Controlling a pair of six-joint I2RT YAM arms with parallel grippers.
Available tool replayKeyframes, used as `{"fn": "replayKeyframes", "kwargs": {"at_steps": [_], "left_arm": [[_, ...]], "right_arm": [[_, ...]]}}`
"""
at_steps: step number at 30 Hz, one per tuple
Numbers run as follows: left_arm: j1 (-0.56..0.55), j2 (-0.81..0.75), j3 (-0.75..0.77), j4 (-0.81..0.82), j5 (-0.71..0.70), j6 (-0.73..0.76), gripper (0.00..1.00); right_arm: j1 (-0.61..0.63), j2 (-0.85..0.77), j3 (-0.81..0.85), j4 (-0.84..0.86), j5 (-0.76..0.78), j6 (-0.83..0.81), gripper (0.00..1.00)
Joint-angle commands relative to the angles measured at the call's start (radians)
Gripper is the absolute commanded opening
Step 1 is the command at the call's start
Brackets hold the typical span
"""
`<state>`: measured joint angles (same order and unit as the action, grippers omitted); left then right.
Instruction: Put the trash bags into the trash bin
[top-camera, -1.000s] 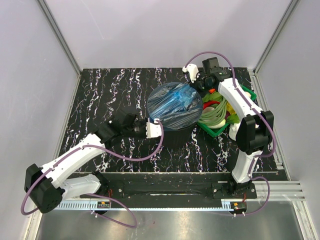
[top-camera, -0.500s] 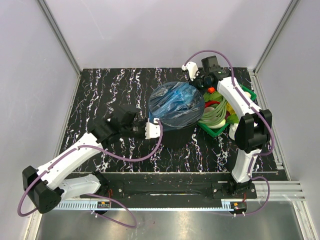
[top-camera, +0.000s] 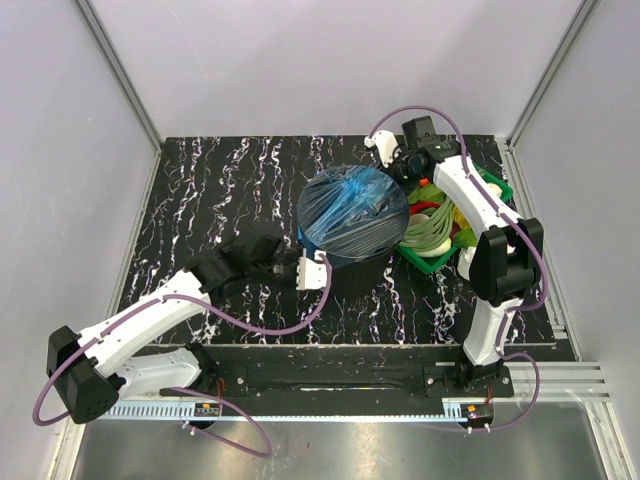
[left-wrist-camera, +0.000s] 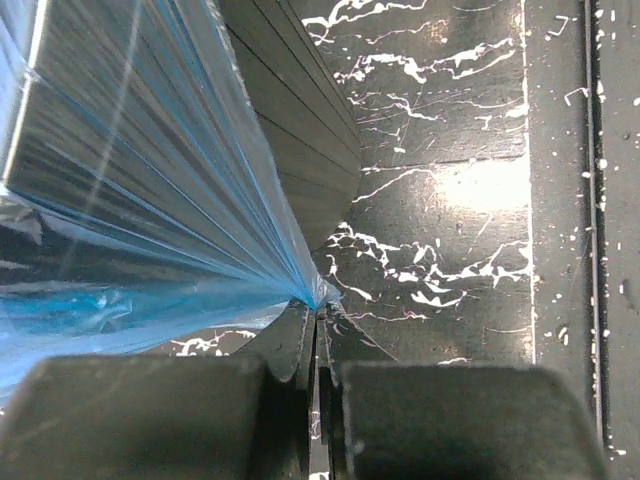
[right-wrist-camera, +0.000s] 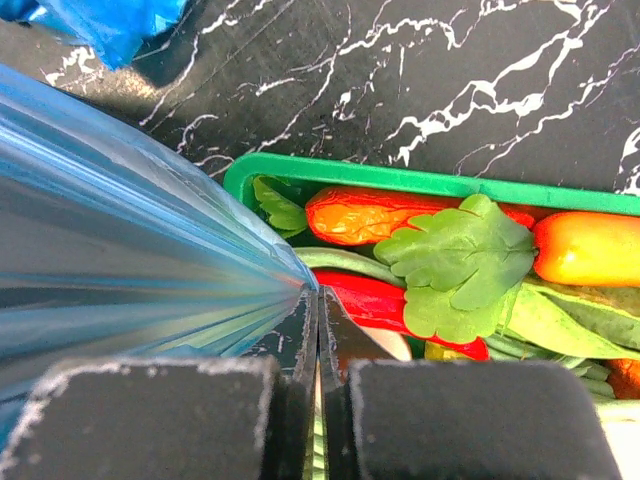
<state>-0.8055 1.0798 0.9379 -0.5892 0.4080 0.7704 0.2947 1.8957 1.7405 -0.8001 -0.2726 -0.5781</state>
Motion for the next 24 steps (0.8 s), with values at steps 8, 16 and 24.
{"fn": "replayKeyframes", "kwargs": {"at_steps": [8,16,24], "left_arm": [[-0.006,-0.031,-0.062,0.035,-0.095,0.007,0.02],[-0.006,-0.047,-0.036,0.020,-0.087,0.007,0.23],[-0.009,-0.054,-0.002,-0.004,-0.086,0.013,0.43]], "right_arm": [[0.000,-0.043,-0.016,-0.019,0.082,-0.032,0.00],[0.001,-0.073,-0.012,-0.021,0.099,-0.042,0.11],[0.003,-0.125,-0.009,-0.021,0.113,-0.052,0.38]]}}
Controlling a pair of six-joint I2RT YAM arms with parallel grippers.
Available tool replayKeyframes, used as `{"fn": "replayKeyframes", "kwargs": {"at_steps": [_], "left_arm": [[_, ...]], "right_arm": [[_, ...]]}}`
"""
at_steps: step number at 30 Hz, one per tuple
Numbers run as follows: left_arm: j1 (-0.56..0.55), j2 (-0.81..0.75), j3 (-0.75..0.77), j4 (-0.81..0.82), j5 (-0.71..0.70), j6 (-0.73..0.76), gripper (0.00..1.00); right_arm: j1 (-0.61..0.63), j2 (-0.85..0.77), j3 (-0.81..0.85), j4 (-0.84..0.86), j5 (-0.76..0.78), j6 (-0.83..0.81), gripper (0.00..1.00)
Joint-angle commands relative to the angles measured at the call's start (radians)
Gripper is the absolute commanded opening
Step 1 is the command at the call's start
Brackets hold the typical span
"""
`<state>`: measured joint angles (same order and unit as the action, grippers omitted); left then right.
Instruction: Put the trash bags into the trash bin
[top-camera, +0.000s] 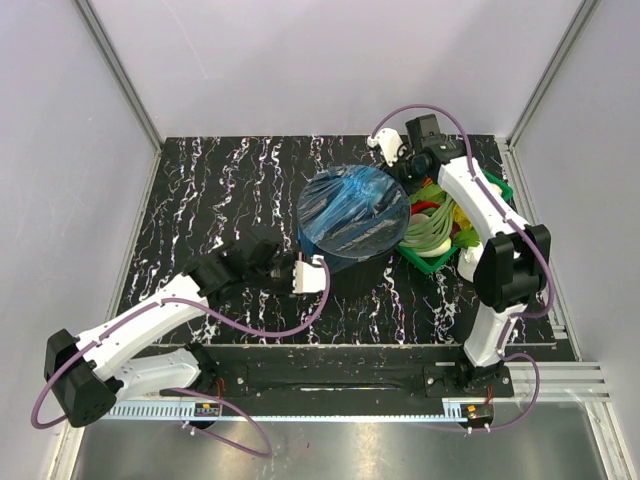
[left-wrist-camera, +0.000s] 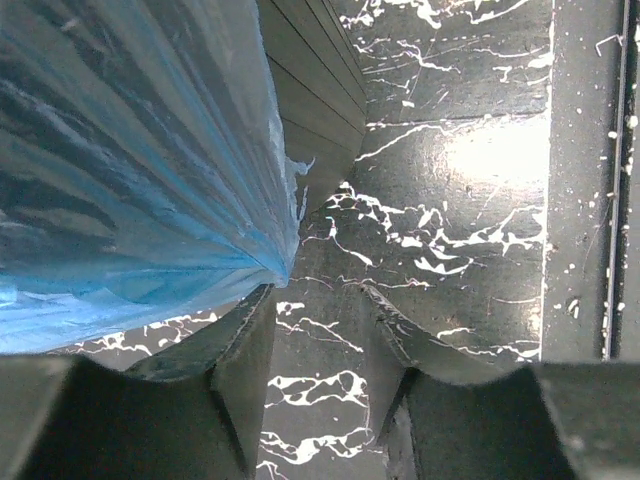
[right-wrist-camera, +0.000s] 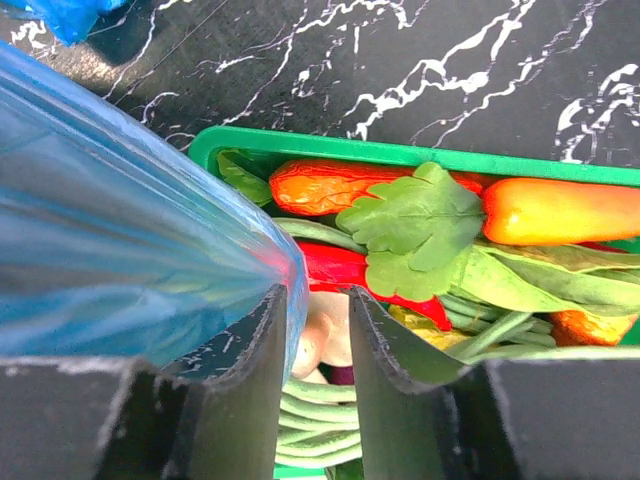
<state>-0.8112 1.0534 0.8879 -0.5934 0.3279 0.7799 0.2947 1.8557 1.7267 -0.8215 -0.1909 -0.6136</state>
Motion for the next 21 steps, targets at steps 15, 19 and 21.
{"fn": "replayKeyframes", "kwargs": {"at_steps": [15,19,21], "left_arm": [[0.001,-0.070,0.186,-0.126,-0.039,-0.036,0.79],[0.012,-0.085,0.247,-0.186,-0.046,-0.048,0.80],[0.024,-0.089,0.281,-0.212,-0.043,-0.060,0.80]], "right_arm": [[0.006,-0.254,0.074,-0.068,0.113,-0.041,0.61],[0.006,-0.317,0.112,-0.106,0.186,-0.078,0.66],[0.006,-0.354,0.141,-0.139,0.231,-0.101,0.67]]}}
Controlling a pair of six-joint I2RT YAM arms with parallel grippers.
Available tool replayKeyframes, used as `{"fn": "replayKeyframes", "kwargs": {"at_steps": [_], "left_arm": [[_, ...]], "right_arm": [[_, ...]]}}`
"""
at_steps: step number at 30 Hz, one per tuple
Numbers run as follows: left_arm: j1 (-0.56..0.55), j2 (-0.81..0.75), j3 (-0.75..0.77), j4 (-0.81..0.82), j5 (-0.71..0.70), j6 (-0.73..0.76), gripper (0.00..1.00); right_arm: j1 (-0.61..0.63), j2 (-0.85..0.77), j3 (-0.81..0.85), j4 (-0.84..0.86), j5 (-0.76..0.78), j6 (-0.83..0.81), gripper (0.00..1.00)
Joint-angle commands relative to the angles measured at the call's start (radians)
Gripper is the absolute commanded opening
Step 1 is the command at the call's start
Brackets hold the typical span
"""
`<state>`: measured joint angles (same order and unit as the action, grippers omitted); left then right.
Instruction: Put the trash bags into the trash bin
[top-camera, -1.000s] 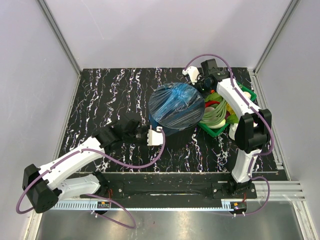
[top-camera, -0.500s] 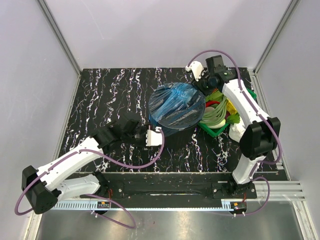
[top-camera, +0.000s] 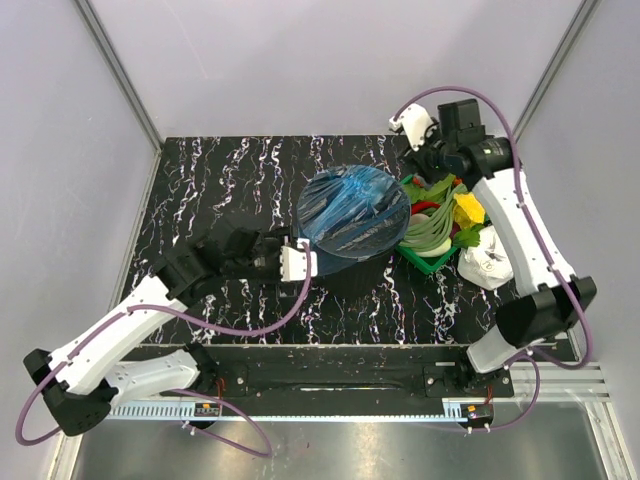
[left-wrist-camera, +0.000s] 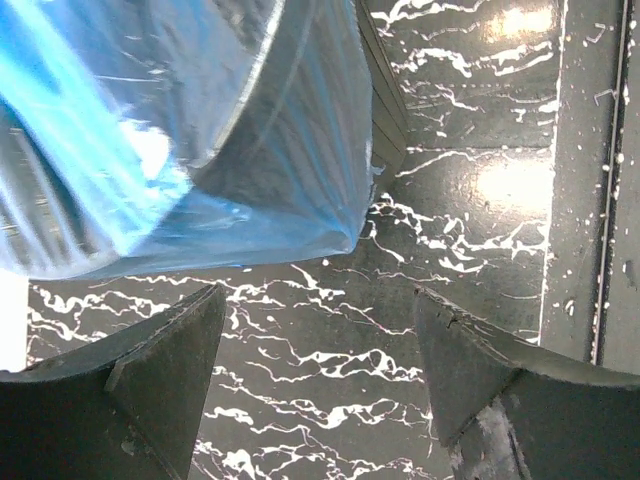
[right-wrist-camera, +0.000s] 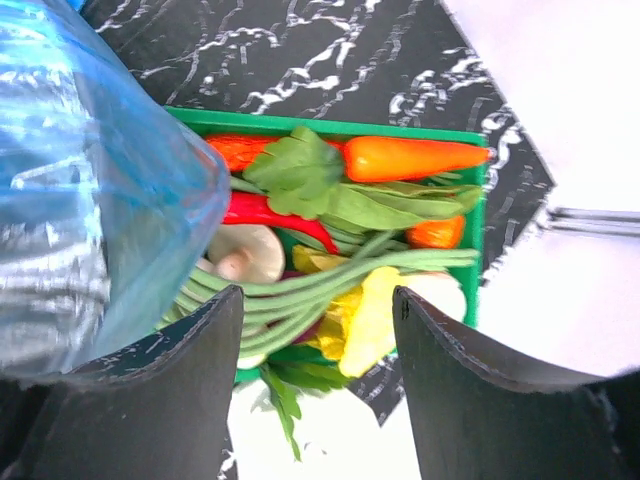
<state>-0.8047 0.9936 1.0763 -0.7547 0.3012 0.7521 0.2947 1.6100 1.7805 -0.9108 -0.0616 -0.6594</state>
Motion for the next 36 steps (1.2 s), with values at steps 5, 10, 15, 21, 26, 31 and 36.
{"fn": "replayKeyframes", "kwargs": {"at_steps": [5,10,15,21,26,31,36], "left_arm": [[0.073,-0.020,0.186,-0.063,-0.046,-0.083,0.82],[0.223,0.066,0.342,-0.060,0.010,-0.172,0.88],[0.380,0.238,0.532,-0.058,0.105,-0.295,0.89],[0.469,0.434,0.726,-0.077,0.170,-0.436,0.89],[0.513,0.542,0.813,-0.089,0.211,-0.470,0.89],[0.526,0.577,0.843,-0.094,0.216,-0.473,0.89],[0.527,0.591,0.837,-0.097,0.191,-0.451,0.90]], "right_arm": [[0.008,-0.144,0.232,-0.251,0.076,-0.117,0.71],[0.037,-0.116,0.439,-0.549,-0.119,-0.186,0.73],[0.180,-0.130,0.377,-0.632,-0.201,-0.210,0.76],[0.343,-0.182,0.154,-0.577,-0.215,-0.226,0.78],[0.406,-0.194,0.076,-0.556,-0.225,-0.247,0.78],[0.414,-0.197,0.043,-0.548,-0.242,-0.272,0.78],[0.423,-0.186,0.053,-0.583,-0.276,-0.281,0.77]]}}
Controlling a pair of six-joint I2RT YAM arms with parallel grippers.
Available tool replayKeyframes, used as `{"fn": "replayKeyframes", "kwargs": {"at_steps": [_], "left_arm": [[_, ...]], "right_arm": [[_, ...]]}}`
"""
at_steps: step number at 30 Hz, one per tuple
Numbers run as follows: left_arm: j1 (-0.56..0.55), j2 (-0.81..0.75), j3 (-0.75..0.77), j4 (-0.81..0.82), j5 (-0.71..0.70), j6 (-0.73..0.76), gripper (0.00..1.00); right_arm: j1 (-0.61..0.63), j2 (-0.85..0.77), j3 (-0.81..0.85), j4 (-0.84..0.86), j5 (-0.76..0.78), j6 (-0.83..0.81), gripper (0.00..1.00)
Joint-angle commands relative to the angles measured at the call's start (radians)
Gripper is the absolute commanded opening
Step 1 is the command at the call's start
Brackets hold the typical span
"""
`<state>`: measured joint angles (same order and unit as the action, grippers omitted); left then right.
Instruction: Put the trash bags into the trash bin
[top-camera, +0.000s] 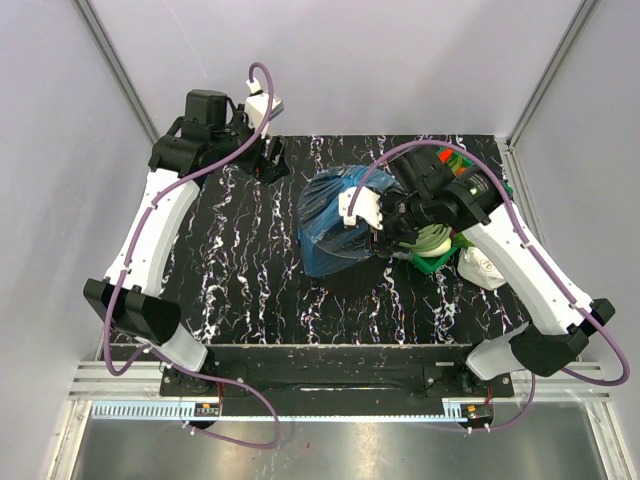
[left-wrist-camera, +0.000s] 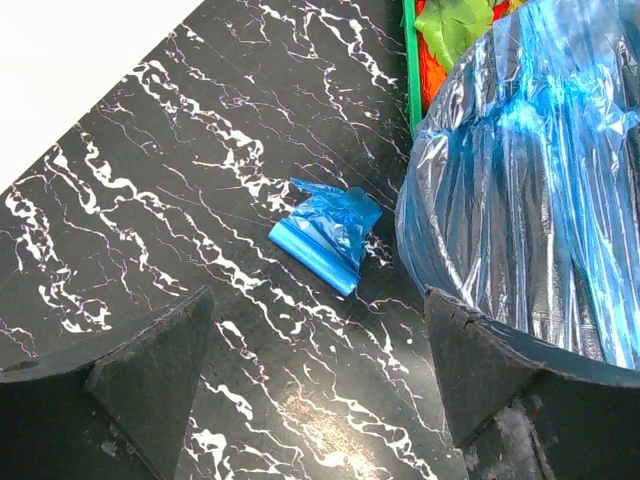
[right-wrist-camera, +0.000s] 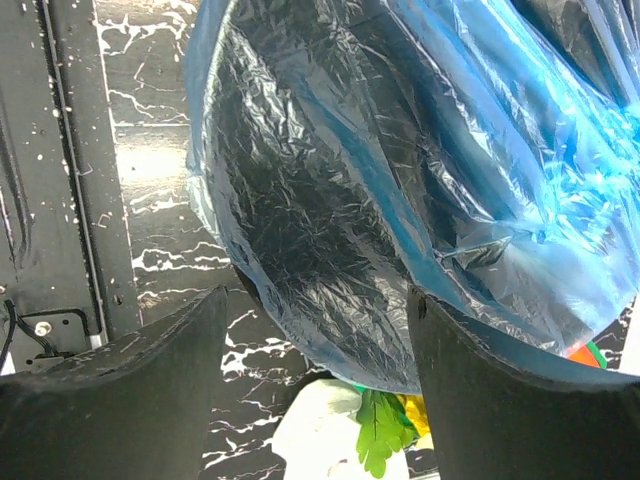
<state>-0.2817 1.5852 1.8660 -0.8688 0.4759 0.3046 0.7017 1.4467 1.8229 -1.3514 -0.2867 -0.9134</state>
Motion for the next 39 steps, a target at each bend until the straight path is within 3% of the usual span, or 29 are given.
{"fn": "replayKeyframes", "kwargs": {"at_steps": [1,11,22,28,39], "left_arm": [[0.004,0.002,0.048,0.019,0.010,0.001,0.90],[0.006,0.030,0.065,0.014,-0.006,0.030,0.90],[0.006,0.039,0.059,0.013,-0.002,0.037,0.90],[0.007,0.042,0.058,0.013,0.000,0.041,0.90],[0.007,0.085,0.097,0.013,0.026,0.024,0.90]], "right_arm": [[0.021,-0.025,0.012,-0.147,-0.057,-0.025,0.77],[0.044,-0.014,-0.059,-0.147,-0.103,-0.015,0.69],[0.053,-0.022,-0.053,-0.140,-0.089,0.007,0.32],[0.059,-0.032,-0.056,-0.141,-0.083,0.021,0.06],[0.062,-0.043,-0.033,-0.137,-0.055,0.025,0.00]]}}
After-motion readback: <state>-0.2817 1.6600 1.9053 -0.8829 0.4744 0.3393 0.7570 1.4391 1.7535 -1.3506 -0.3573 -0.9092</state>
